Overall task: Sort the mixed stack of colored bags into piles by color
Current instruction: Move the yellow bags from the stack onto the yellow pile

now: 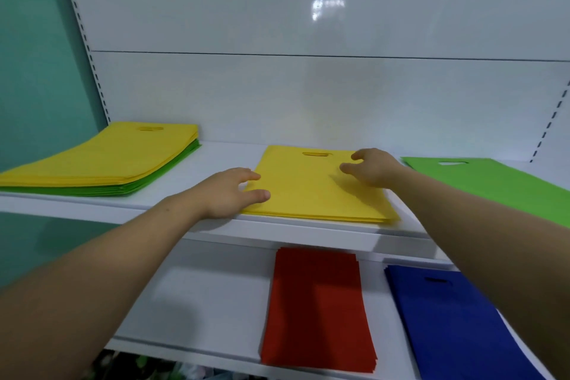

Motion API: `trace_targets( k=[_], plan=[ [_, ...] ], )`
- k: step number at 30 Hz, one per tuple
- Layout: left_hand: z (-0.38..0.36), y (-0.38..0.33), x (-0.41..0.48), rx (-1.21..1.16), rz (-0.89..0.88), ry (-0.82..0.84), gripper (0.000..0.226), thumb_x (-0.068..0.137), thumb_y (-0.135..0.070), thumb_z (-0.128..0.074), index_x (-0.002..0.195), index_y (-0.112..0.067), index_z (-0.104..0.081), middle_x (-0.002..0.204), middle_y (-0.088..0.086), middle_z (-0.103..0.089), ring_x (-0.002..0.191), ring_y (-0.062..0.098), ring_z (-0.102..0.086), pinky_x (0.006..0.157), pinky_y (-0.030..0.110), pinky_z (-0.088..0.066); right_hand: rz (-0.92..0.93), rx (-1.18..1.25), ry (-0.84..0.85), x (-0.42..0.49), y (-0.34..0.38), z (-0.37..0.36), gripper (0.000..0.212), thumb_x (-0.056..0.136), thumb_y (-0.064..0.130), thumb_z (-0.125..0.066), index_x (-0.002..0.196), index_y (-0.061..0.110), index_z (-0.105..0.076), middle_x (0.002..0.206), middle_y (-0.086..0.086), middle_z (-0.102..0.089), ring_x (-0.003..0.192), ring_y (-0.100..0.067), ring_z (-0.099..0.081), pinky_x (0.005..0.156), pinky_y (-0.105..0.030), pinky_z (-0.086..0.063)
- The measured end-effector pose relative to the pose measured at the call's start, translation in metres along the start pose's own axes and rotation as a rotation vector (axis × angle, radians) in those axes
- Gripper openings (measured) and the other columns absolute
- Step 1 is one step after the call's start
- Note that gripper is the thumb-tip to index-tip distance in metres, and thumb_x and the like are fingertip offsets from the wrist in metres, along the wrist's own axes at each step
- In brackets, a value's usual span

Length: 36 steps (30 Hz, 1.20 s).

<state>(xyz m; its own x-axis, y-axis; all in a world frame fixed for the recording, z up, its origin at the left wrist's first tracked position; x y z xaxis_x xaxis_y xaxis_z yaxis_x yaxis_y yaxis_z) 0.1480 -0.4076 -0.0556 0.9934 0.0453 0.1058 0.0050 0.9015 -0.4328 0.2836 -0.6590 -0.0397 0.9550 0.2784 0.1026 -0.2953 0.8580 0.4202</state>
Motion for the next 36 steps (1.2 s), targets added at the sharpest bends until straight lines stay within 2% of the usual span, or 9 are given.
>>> trace_targets(
  k=[4,8,14,22,26,31,36],
  plan=[
    [0.031,0.017,-0.005,0.128,0.014,-0.040,0.068,0.086,-0.059,-0.052,0.144,-0.026,-0.037,0.156,-0.005,-0.023,0.143,0.011,-0.019,0.114,0.028,-0.015,0.083,-0.060,-0.031,0.009,0.053,-0.001,0.063,0.095,0.050,-0.048,0.144,0.012,-0.040,0.150,-0.008,-0.039,0.134,-0.028,-0.039,0.107,-0.035,-0.033],
    [0.070,0.056,-0.017,0.168,0.065,-0.099,0.070,0.085,-0.063,-0.049,0.144,-0.027,-0.036,0.155,-0.007,-0.024,0.142,0.012,-0.022,0.114,0.030,-0.019,0.145,-0.065,-0.007,0.021,0.116,-0.022,0.066,0.095,0.051,-0.048,0.145,0.011,-0.037,0.151,-0.008,-0.036,0.136,-0.028,-0.036,0.108,-0.034,-0.032],
    [0.128,0.152,-0.043,0.210,0.162,-0.143,0.069,0.088,-0.060,-0.048,0.145,-0.023,-0.035,0.156,-0.003,-0.024,0.142,0.016,-0.023,0.114,0.029,-0.018,0.220,-0.076,0.013,0.033,0.227,-0.071,0.066,0.094,0.052,-0.047,0.145,0.011,-0.037,0.150,-0.008,-0.037,0.136,-0.027,-0.036,0.107,-0.033,-0.031],
    [0.190,0.287,-0.065,0.125,0.300,-0.176,0.069,0.087,-0.059,-0.050,0.143,-0.020,-0.038,0.152,0.001,-0.033,0.137,0.022,-0.034,0.110,0.033,-0.028,0.245,-0.082,0.035,0.051,0.352,-0.136,0.066,0.095,0.051,-0.046,0.145,0.009,-0.035,0.149,-0.010,-0.039,0.135,-0.028,-0.038,0.104,-0.034,-0.034],
    [0.201,0.329,-0.065,0.095,0.346,-0.182,0.068,0.088,-0.059,-0.049,0.144,-0.020,-0.037,0.151,0.003,-0.034,0.135,0.024,-0.037,0.107,0.034,-0.031,0.178,-0.076,0.033,0.064,0.378,-0.163,0.064,0.095,0.052,-0.045,0.141,0.009,-0.039,0.142,-0.011,-0.046,0.128,-0.029,-0.044,0.098,-0.035,-0.039],
    [0.201,0.356,-0.052,0.068,0.356,-0.142,0.068,0.090,-0.058,-0.045,0.145,-0.019,-0.035,0.152,0.003,-0.032,0.136,0.024,-0.035,0.107,0.034,-0.031,0.080,-0.106,0.001,0.084,0.387,-0.174,0.060,0.095,0.053,-0.045,0.129,0.004,-0.045,0.127,-0.015,-0.055,0.115,-0.031,-0.052,0.080,-0.032,-0.039],
    [0.197,0.362,-0.033,0.102,0.350,-0.067,0.063,0.094,-0.055,-0.040,0.146,-0.019,-0.034,0.154,0.003,-0.029,0.139,0.024,-0.031,0.110,0.035,-0.026,-0.004,-0.097,-0.010,0.105,0.380,-0.182,0.070,0.088,0.059,-0.054,0.132,0.006,-0.041,0.129,-0.015,-0.051,0.117,-0.031,-0.051,0.082,-0.034,-0.041]
  ],
)
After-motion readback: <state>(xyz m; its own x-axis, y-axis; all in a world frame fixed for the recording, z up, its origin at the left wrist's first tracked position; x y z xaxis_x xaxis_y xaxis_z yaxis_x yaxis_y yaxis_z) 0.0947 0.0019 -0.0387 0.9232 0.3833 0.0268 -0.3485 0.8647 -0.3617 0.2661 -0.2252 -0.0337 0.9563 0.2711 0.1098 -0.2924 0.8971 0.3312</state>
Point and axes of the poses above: each hand's wrist, its own x-axis towards the middle knuckle, its own z-axis out of the back of the hand, y = z × x, the point moved 7 cm from there along x, towards the middle knuckle
